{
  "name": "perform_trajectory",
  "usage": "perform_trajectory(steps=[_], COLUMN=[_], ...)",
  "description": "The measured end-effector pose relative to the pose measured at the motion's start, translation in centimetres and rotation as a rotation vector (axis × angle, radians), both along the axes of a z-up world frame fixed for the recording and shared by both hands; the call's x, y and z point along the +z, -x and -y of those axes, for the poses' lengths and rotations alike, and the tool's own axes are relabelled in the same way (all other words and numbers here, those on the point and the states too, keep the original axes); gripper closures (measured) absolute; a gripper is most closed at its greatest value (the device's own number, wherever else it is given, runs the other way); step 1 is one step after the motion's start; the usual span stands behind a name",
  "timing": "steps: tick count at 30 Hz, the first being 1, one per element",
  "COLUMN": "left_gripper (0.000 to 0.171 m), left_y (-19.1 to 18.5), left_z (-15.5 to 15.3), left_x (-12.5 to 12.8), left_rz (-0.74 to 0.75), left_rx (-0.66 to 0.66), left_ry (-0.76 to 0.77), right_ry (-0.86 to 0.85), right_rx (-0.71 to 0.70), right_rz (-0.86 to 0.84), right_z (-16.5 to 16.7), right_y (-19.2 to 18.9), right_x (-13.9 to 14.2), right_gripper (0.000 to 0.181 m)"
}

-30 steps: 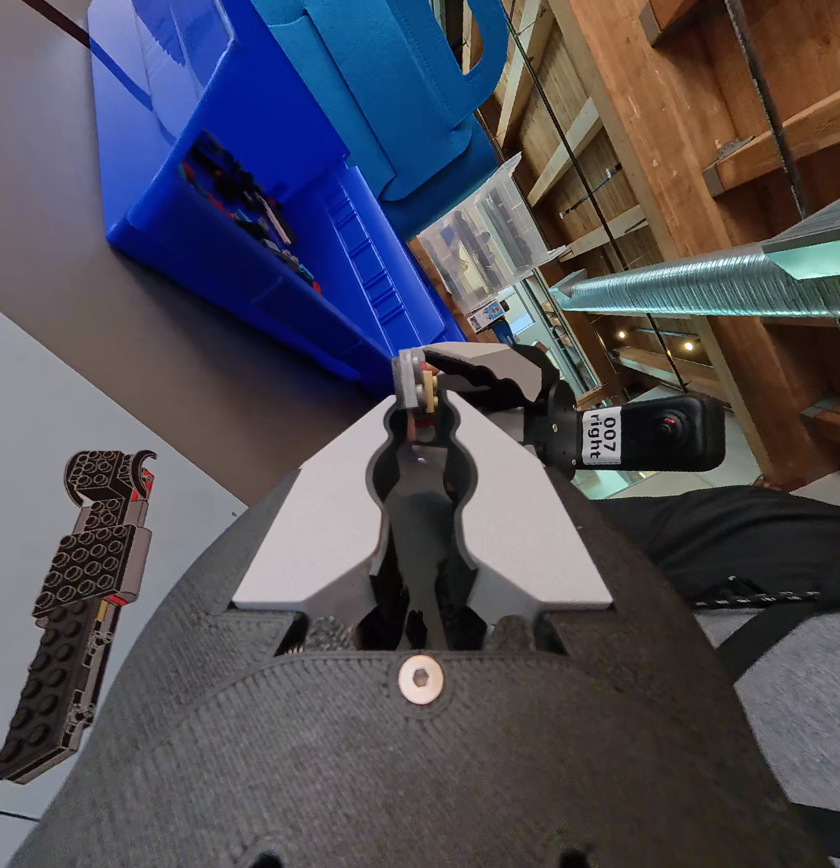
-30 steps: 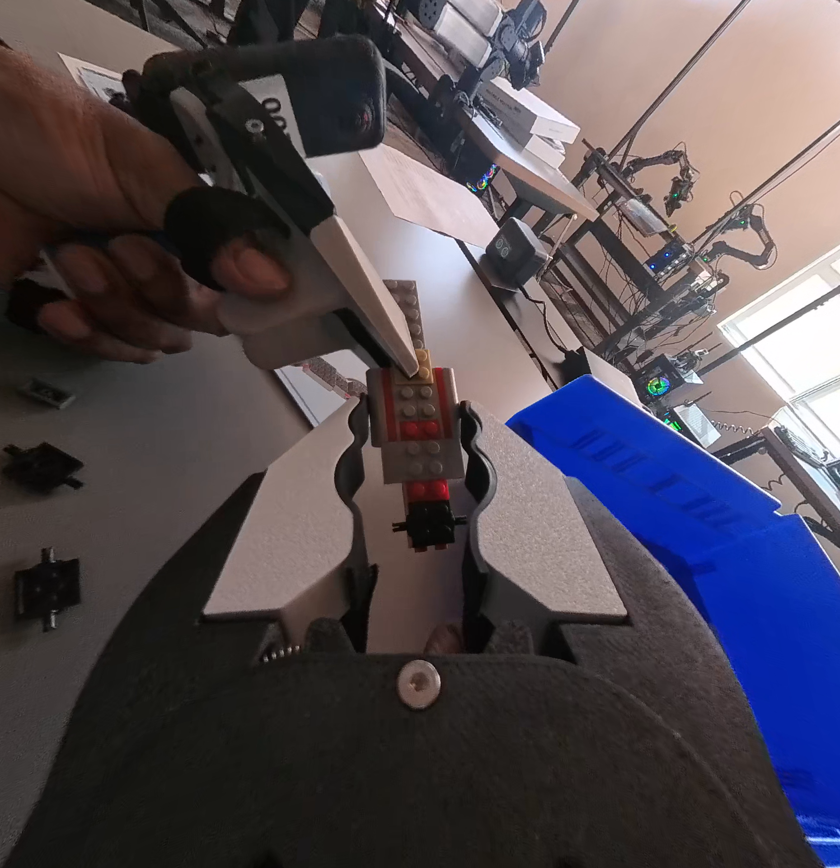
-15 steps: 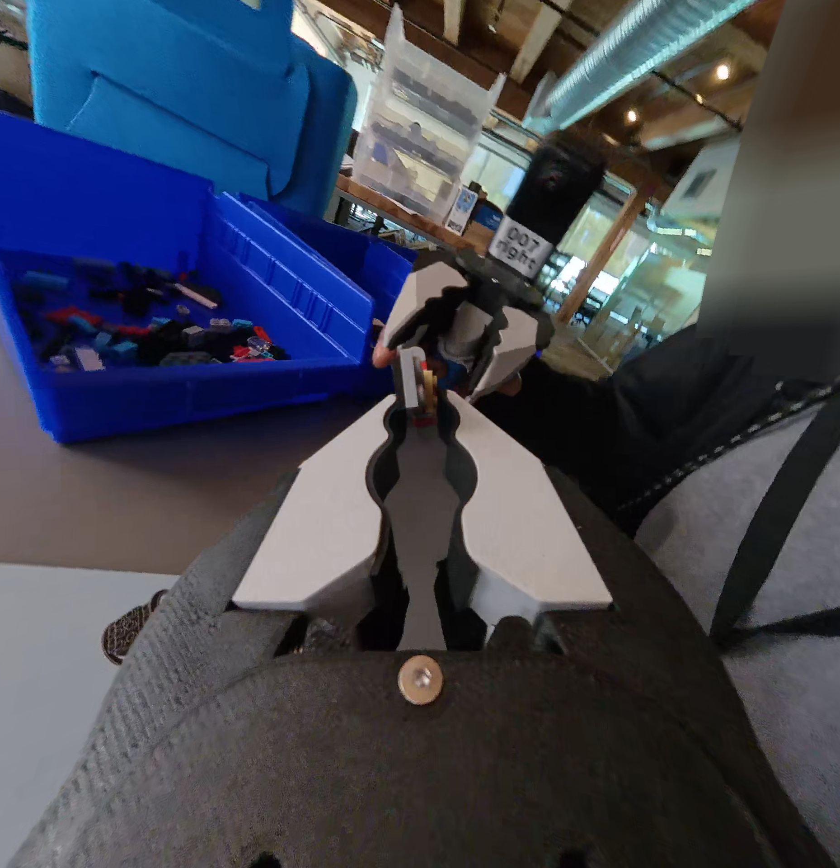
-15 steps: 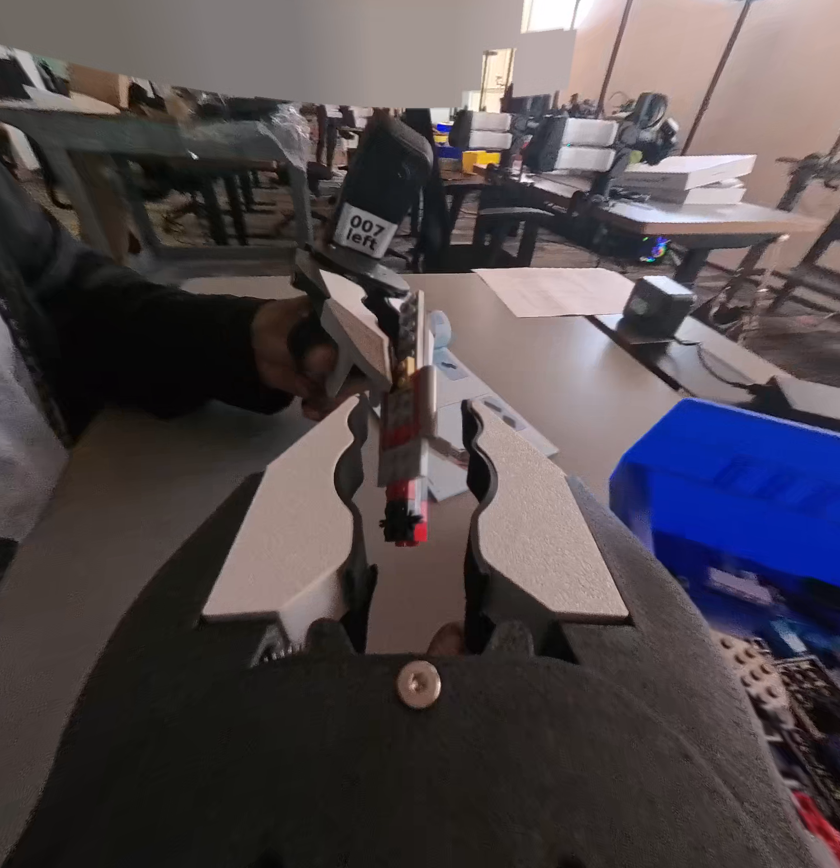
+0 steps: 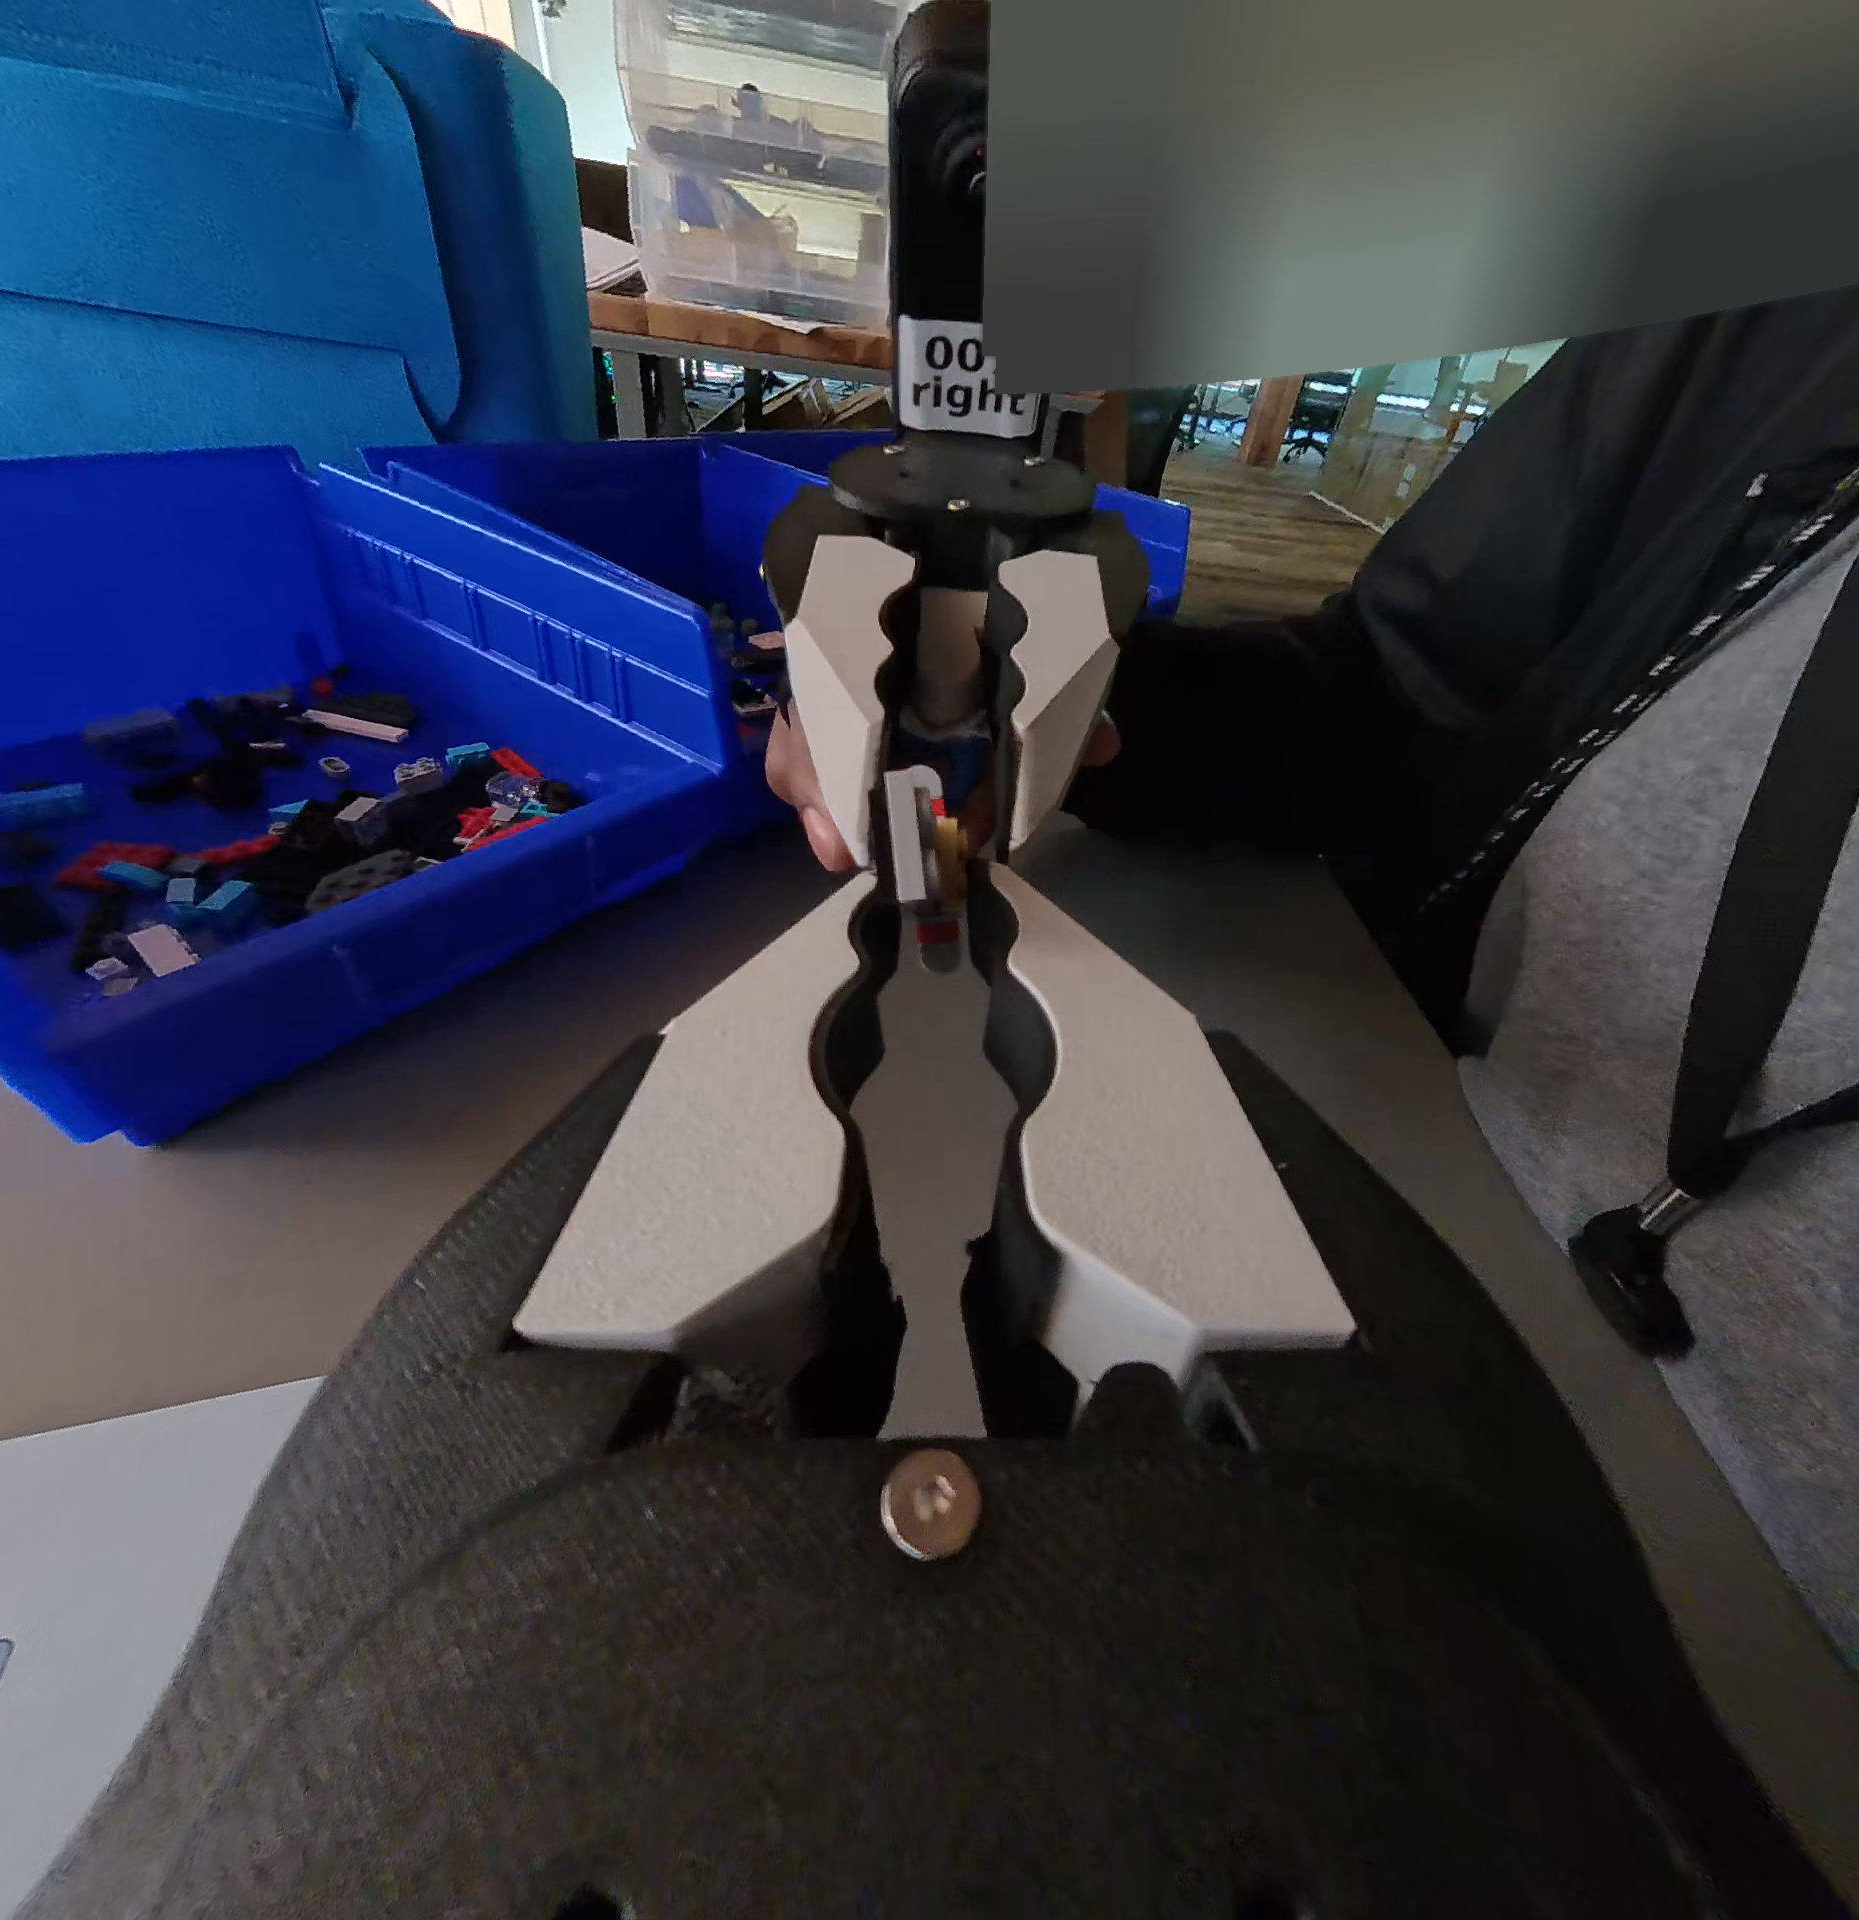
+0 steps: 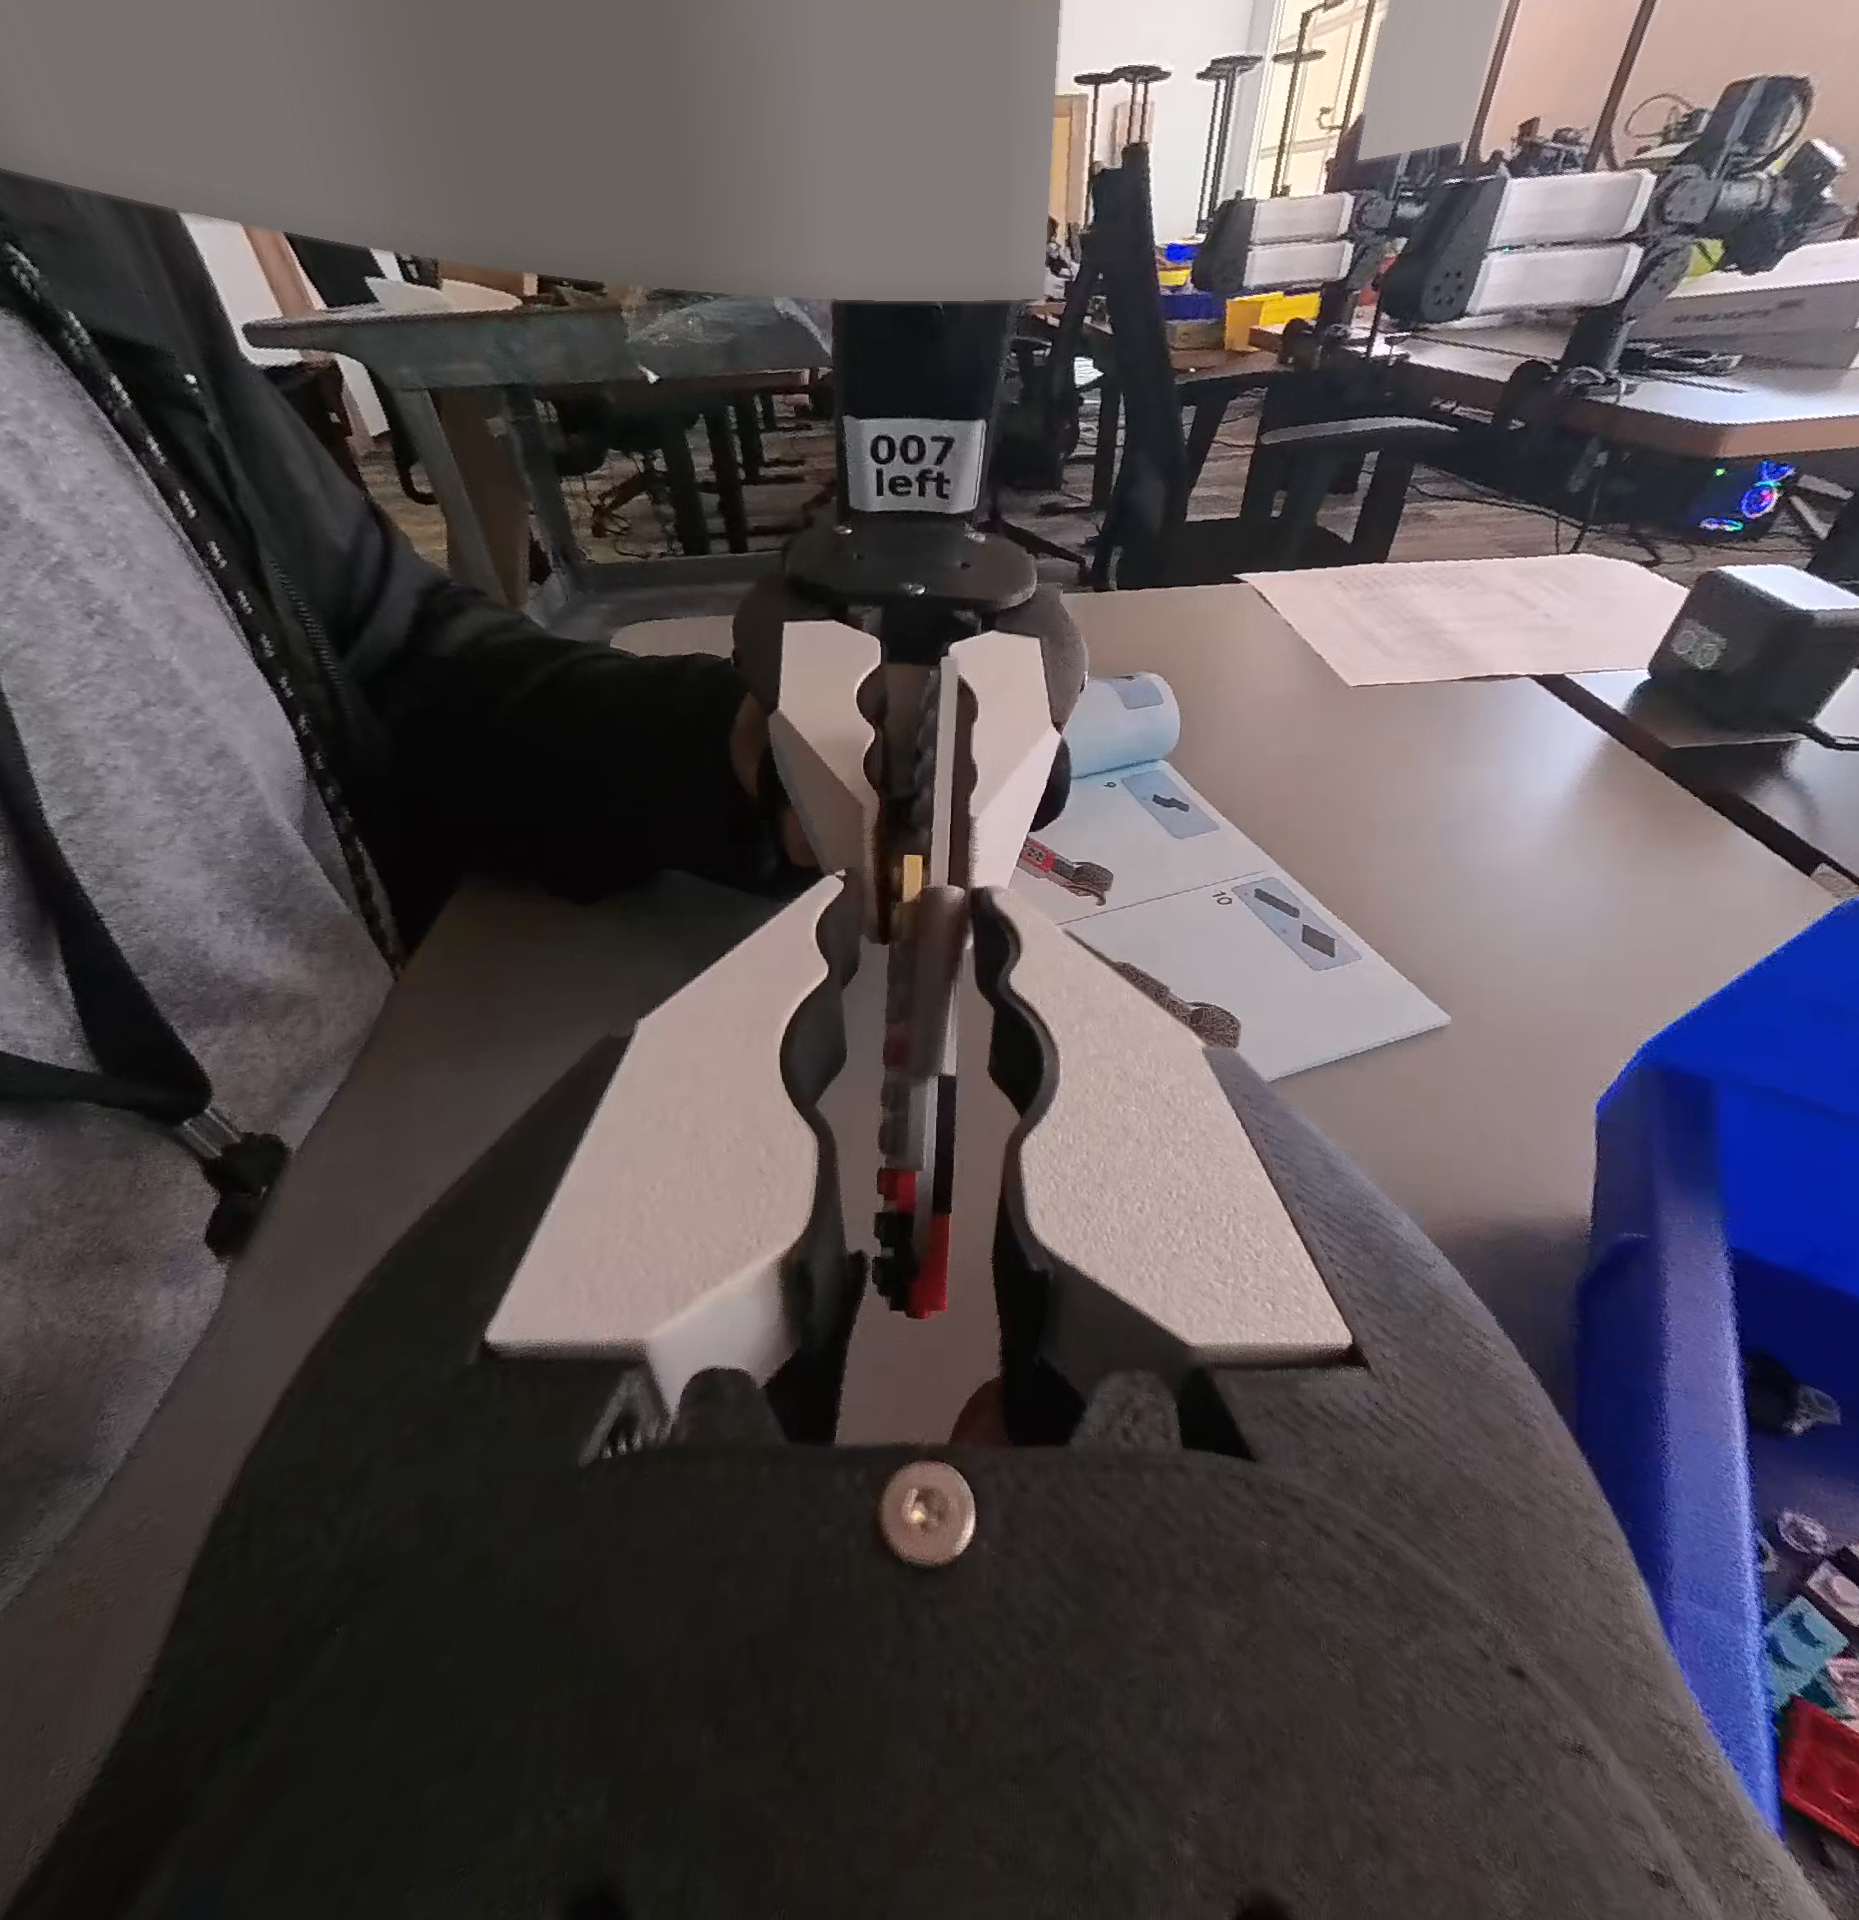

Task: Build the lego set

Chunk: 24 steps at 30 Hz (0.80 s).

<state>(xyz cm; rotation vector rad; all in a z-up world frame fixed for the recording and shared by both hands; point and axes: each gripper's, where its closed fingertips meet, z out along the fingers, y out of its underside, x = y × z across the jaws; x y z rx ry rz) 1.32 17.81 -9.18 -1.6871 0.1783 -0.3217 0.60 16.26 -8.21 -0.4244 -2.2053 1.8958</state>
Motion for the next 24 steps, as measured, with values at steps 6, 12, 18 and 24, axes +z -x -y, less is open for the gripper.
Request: perform_trajectory(steps=[6, 12, 18, 24], left_gripper=[0.16, 0.16, 0.16, 0.16], left_y=[-0.5, -0.8, -1.0, -1.0], left_z=[0.2, 0.4, 0.4, 0.6], left_x=[-0.1, -0.2, -0.5, -0.6], left_rz=[-0.048, -0.082, -0.095, -0.077], left_rx=[-0.024, -0.035, -0.045, -0.056], left_ry=[0.003, 0.01, 0.028, 0.037], right_ry=[0.006, 0.009, 0.015, 0.028], right_rx=[0.029, 0.046, 0.06, 0.063], right_rz=[-0.003, -0.005, -0.015, -0.007], right_z=[0.1, 0.2, 0.2, 0.4], right_y=[-0.5, -0.8, -1.0, -1.0], right_x=[0.0, -0.1, -0.3, -0.4], right_gripper=[0.164, 0.165, 0.166, 0.167])
